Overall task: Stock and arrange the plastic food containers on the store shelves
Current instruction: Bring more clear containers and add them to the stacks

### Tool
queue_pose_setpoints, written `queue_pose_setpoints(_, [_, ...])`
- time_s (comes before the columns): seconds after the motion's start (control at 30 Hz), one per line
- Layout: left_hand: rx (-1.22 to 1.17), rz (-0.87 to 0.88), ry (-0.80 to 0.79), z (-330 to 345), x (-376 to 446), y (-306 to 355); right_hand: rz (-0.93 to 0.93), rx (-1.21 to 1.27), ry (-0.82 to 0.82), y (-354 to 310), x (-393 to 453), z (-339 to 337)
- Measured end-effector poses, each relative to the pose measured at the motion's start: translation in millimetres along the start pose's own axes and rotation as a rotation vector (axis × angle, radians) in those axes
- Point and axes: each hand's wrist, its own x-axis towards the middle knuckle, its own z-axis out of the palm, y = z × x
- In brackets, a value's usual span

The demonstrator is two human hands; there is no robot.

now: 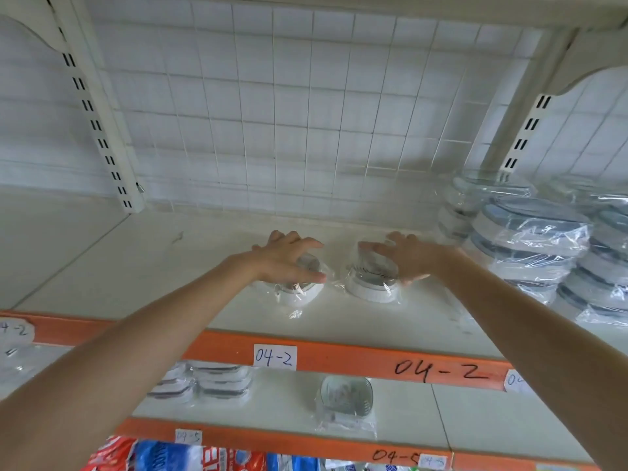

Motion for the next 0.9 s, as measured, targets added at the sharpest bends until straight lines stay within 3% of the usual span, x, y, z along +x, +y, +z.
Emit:
queue_pose_setpoints(0.1, [0.164, 0.043, 0.175, 21, 5, 6, -0.092, 0.062, -0.039, 0, 2, -7])
queue_pose_setpoints(0.23, [0.027, 0.153, 0.331, 25, 10, 3, 0.099, -0.012, 0.027, -2, 5, -17])
queue_pose_setpoints(0.33, [-0.044, 0.254, 0.259, 18, 12, -2, 0.307, -0.082, 0.084, -11, 11, -15])
queue_pose_setpoints(0.43, [-0.004, 0.219, 0.192, 12, 11, -9, 0.342, -0.08, 0.108, -11, 14, -11])
queue_pose_setpoints(0.7, [0.273, -0.394, -0.042, -29, 0, -26, 0.308, -0.007, 0.165, 9, 7, 6])
queue_pose_setpoints(0.77, [0.245, -0.387, -0.116, -32, 3, -26, 0.266, 0.007, 0.186, 12, 9, 7])
queue_pose_setpoints(0.9, [0.13, -0.165, -0.163, -31, 15, -17, 0.204, 0.055, 0.187, 11, 16, 4])
